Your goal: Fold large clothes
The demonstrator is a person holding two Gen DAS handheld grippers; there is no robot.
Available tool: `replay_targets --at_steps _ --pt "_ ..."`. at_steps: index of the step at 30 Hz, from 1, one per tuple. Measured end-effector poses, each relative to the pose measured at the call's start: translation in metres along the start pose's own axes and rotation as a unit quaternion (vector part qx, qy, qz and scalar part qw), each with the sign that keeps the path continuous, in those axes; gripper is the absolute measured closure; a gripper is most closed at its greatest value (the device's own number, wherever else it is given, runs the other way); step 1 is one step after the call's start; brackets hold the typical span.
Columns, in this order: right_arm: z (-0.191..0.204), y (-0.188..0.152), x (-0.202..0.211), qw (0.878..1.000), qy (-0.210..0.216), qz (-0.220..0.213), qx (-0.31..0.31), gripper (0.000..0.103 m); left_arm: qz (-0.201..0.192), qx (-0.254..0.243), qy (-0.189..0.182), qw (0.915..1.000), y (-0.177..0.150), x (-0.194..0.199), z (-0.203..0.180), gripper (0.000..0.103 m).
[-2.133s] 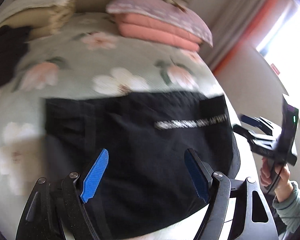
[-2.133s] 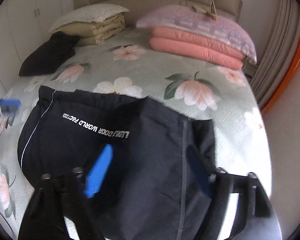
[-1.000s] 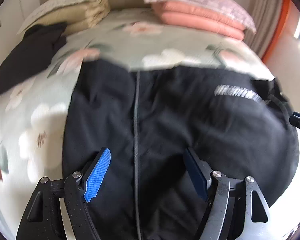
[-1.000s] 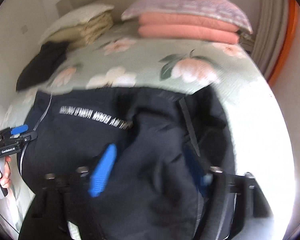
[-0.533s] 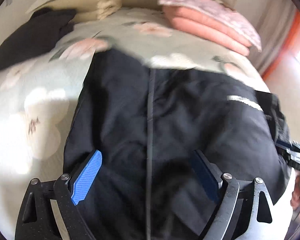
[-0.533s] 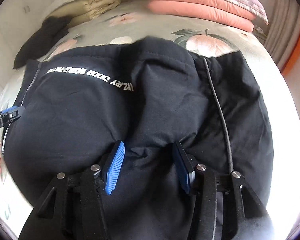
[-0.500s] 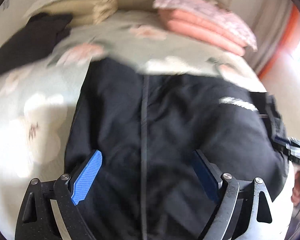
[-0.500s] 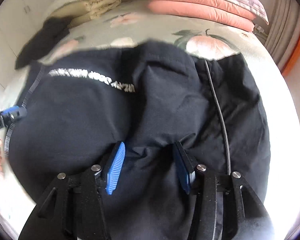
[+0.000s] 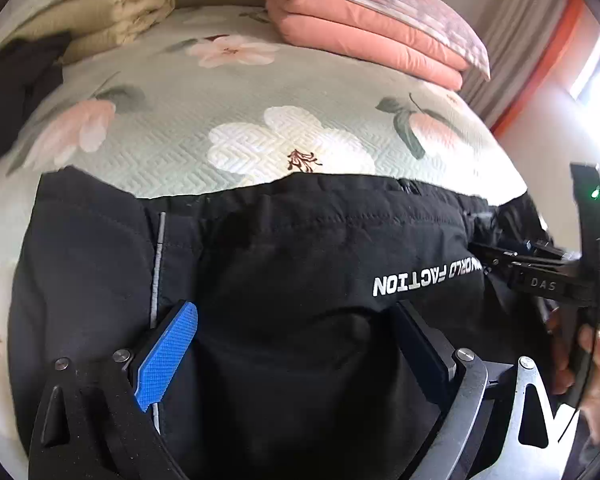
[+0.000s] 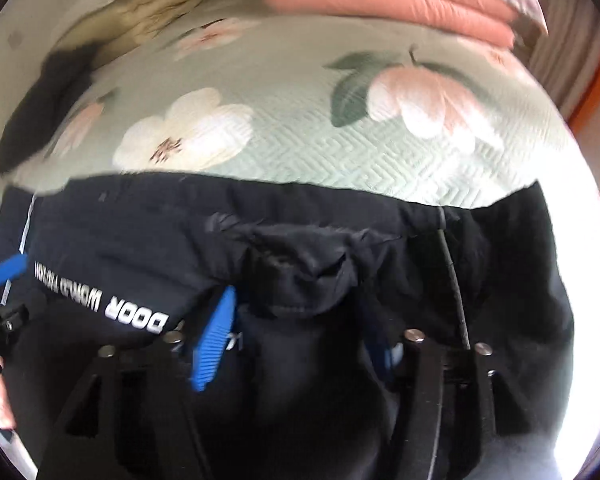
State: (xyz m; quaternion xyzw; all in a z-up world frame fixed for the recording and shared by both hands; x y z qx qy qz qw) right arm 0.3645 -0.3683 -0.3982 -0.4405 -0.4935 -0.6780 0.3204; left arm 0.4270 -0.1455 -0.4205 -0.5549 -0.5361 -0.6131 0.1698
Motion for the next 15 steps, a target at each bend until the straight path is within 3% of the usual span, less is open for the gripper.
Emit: replay_targets --at_steps 9,12,13,15 --pt "-0.013 -0.011 0.015 1.0 0.015 -0.007 -0.012 0.034 -0.013 -0.026 0.023 0.9993 -0.005 0.012 0.021 0.008" --pt "-0.036 -0.023 0.032 1.0 -0.001 -0.009 -0.025 0.038 -0.014 -0.018 0.106 0.9941 -0.017 0.025 0.064 0.008" --pt "-0.041 -0.028 0.04 0.999 0.01 -0.013 -0.032 0.039 -0.009 -0.007 0.108 0.9941 -0.023 0.028 0.076 0.008" --pt "-0.052 -0.038 0.059 0.998 0.022 -0.018 -0.048 0.043 -0.003 0.014 0.078 0.9968 -0.035 0.037 0.093 0.008"
Point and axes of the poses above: each gripper's, at about its wrist camera, not at the fingertips, and x roughly against the way its jaws point, z to its left, y to its top, the point moved 8 cm from there along -x, roughly the way its jaws point, and after that the axes turned 4 degrees about y, right-handed, at the moved point
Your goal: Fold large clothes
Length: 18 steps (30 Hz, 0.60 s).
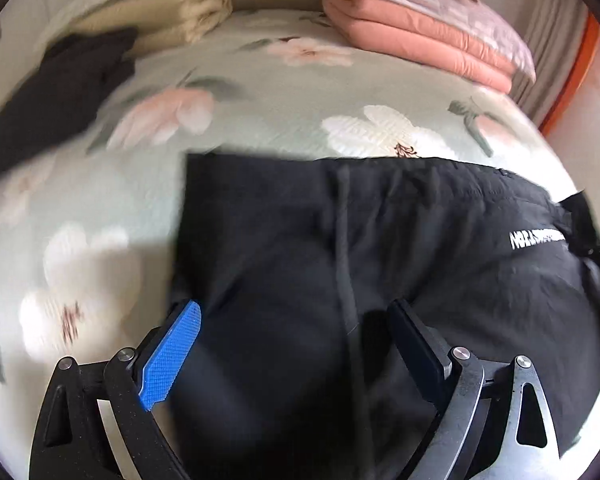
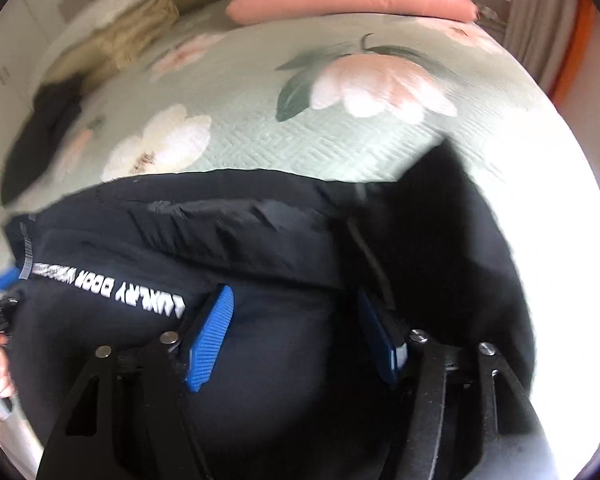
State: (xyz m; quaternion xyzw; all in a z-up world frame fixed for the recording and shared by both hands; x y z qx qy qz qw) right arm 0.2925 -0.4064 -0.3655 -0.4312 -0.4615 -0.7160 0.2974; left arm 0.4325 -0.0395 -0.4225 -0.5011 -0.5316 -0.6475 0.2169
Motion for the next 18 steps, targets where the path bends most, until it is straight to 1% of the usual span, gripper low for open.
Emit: replay_targets --at_steps 2,3,4,6,7,9,10,11,13,14,15,16,17,18 --pt "-0.005 -0.009 0.018 1.0 -0.001 -0.003 -0.001 0.046 0.005 -0.004 0.01 0.9999 -0.013 0.01 0.014 0.008" --pt "-0.008 -0.015 0.027 1.0 -0.015 -0.005 0.005 0.043 0.013 -0.005 0.01 0.9999 -0.023 0.015 0.02 0.008" --pt "-0.012 -0.021 0.034 0.999 -0.03 -0.008 0.014 0.043 0.016 -0.005 0.014 0.9998 -0.028 0.017 0.024 0.008" --pt "-0.014 -0.031 0.044 0.999 -0.027 -0.008 0.024 0.043 0.018 -0.002 0.001 0.9998 -0.04 0.027 0.031 0.008" --pt "-0.015 -0.037 0.051 0.999 -0.026 -0.009 0.023 0.043 0.017 0.005 -0.001 0.9998 -0.042 0.033 0.036 0.008" --pt "-0.013 -0.046 0.065 1.0 -0.016 -0.013 0.017 0.04 0.013 0.017 -0.012 0.9997 -0.045 0.046 0.04 0.008" --pt "-0.01 -0.051 0.074 1.0 -0.007 -0.016 0.016 0.039 0.007 0.021 -0.02 0.9996 -0.045 0.056 0.041 0.008" --pt "-0.007 -0.054 0.08 1.0 -0.007 -0.017 0.019 0.039 0.002 0.023 -0.037 0.999 -0.044 0.065 0.038 0.008" --pt "0.001 -0.062 0.084 0.999 -0.019 -0.01 0.039 0.039 0.003 0.019 -0.087 0.996 -0.047 0.076 0.023 0.008" --pt "0.004 -0.07 0.076 0.999 -0.027 0.006 0.047 0.039 0.01 0.01 -0.085 0.9963 -0.05 0.074 0.015 0.008" --pt "0.003 -0.078 0.063 0.997 -0.046 0.031 0.055 0.04 0.017 0.001 -0.071 0.9974 -0.053 0.069 0.013 0.008" --pt "0.001 -0.085 0.051 0.996 -0.056 0.045 0.056 0.04 0.036 -0.016 -0.038 0.9985 -0.061 0.054 0.009 0.008" --pt "-0.001 -0.088 0.045 0.996 -0.055 0.047 0.048 0.04 0.054 -0.019 -0.028 0.998 -0.069 0.039 0.008 0.008" --pt "-0.004 -0.087 0.041 0.997 -0.047 0.046 0.031 0.037 0.072 -0.001 -0.039 0.9966 -0.076 0.026 0.009 0.008"
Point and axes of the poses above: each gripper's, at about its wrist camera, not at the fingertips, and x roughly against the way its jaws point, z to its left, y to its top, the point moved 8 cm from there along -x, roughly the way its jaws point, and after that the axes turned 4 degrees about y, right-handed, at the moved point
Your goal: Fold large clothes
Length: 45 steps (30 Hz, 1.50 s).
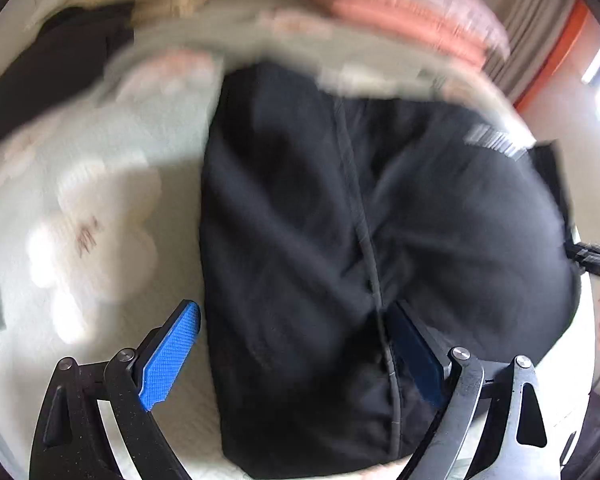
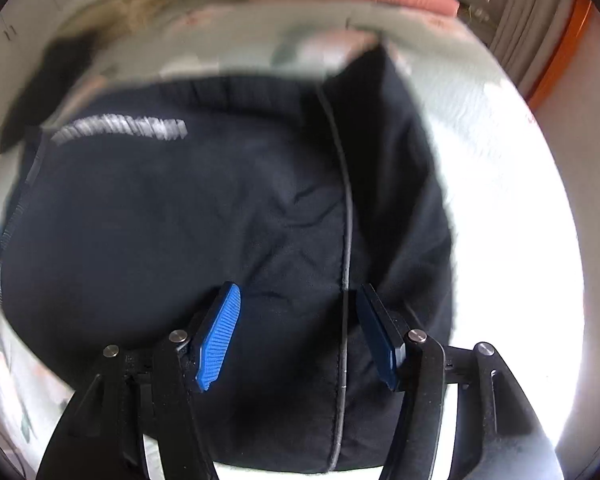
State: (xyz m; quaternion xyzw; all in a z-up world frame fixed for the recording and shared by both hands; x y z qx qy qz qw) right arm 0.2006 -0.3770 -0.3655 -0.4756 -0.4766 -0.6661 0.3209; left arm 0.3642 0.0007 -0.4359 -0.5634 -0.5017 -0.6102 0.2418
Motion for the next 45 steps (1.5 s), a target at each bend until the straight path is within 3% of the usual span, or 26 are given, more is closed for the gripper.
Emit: replay_targets --at_steps 2,5,9,11,14,20,23,25,27,33,40,42,43,45 --pt "-0.008 0.002 -0.006 0.999 0.02 -0.002 -0.03 0.033 0.011 0.054 -0.037 0.9978 -0.005 -0.014 0.01 0.0" --pt "-0.017 0.001 -0.007 0.999 0.01 -0.003 -0.031 0.017 0.019 0.11 -0.079 0.9906 -0.014 -0.021 0.02 0.0" --pt "-0.024 0.0 0.028 0.999 0.029 -0.025 -0.015 0.017 -0.012 0.075 -0.092 0.9929 -0.009 0.014 0.017 0.006" --pt "-0.032 0.0 0.052 0.997 0.059 -0.048 -0.014 0.014 -0.031 0.072 -0.139 0.9872 0.003 0.04 0.019 0.006" --pt "-0.053 0.0 0.066 0.997 0.05 -0.058 -0.012 0.007 -0.034 0.076 -0.165 0.9827 0.019 0.053 0.027 0.005" --pt "-0.065 0.009 0.026 0.997 0.068 -0.023 -0.023 0.007 0.033 0.099 -0.195 0.9751 0.036 0.006 0.032 0.006" --pt "-0.071 0.007 0.001 0.997 0.072 -0.005 -0.024 0.006 0.075 0.114 -0.218 0.9663 0.03 -0.029 0.027 0.006" --pt "-0.079 0.006 -0.008 0.996 0.088 -0.003 -0.032 0.0 0.098 0.108 -0.221 0.9643 0.021 -0.046 0.021 0.006" --pt "-0.084 0.004 -0.016 0.993 0.115 0.001 -0.039 0.0 0.091 0.095 -0.22 0.9665 0.018 -0.053 0.013 0.005" --pt "-0.097 -0.006 -0.037 0.977 0.199 0.032 -0.069 0.0 0.092 0.094 -0.243 0.9612 0.02 -0.063 0.006 0.003" --pt "-0.084 -0.001 -0.049 0.973 0.225 0.028 -0.051 0.0 0.097 0.104 -0.246 0.9586 0.023 -0.068 -0.001 0.0" --pt "-0.075 0.0 -0.053 0.968 0.243 0.025 -0.049 0.011 0.084 0.112 -0.243 0.9598 0.022 -0.069 -0.004 0.001" --pt "-0.074 0.0 -0.051 0.965 0.254 0.023 -0.054 0.014 0.077 0.114 -0.25 0.9584 0.022 -0.067 -0.008 0.014" --pt "-0.071 0.0 -0.046 0.965 0.257 0.013 -0.046 0.026 0.068 0.115 -0.257 0.9571 0.023 -0.057 -0.011 0.024"
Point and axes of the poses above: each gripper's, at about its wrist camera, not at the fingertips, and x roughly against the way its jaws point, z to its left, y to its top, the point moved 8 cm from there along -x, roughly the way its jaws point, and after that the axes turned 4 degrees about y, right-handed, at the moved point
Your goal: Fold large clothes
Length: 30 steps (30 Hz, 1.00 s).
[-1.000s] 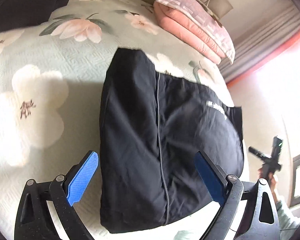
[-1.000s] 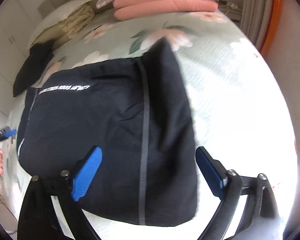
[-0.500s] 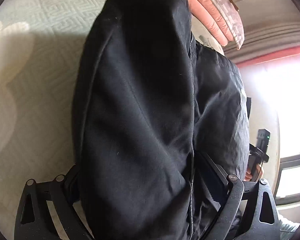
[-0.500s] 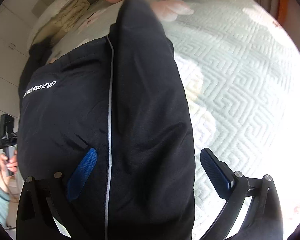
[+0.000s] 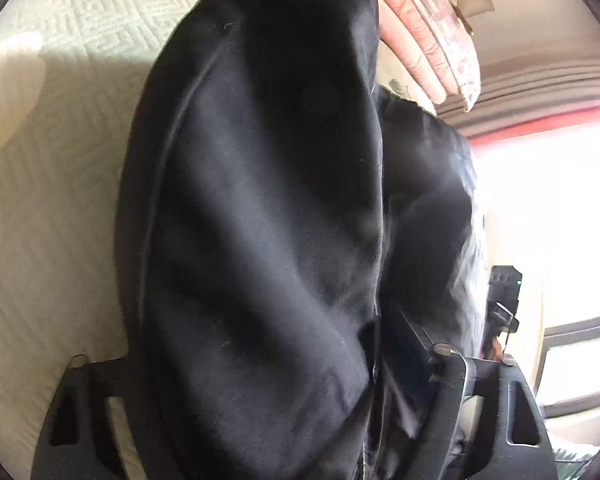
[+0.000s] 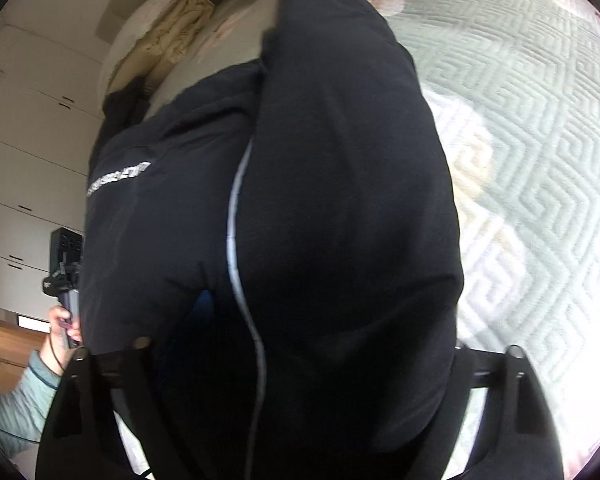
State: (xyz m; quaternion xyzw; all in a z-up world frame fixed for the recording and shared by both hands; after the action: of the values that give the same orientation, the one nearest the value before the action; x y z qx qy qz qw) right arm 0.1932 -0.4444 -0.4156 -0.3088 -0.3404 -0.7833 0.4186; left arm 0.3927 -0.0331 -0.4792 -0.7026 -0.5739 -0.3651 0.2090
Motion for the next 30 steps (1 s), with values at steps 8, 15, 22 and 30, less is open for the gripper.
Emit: replay_targets --at_steps 8,15,22,30 --pt "0.041 0.0 0.023 0.998 -0.013 -0.04 0.049 0.064 -0.072 -0.031 -0.028 0.9965 -0.012 0.042 -0.026 0.061" --pt "0.098 -0.014 0.048 0.995 0.008 -0.057 0.087 0.066 -0.095 -0.036 -0.088 0.9909 -0.033 0.085 -0.058 0.062" --pt "0.154 -0.064 0.066 0.993 0.033 -0.056 0.102 0.067 -0.116 -0.035 -0.106 0.987 -0.083 0.141 -0.076 0.061" --pt "0.231 -0.142 0.092 0.991 0.057 -0.044 0.114 0.067 -0.136 -0.017 -0.103 0.9852 -0.179 0.237 -0.062 0.061"
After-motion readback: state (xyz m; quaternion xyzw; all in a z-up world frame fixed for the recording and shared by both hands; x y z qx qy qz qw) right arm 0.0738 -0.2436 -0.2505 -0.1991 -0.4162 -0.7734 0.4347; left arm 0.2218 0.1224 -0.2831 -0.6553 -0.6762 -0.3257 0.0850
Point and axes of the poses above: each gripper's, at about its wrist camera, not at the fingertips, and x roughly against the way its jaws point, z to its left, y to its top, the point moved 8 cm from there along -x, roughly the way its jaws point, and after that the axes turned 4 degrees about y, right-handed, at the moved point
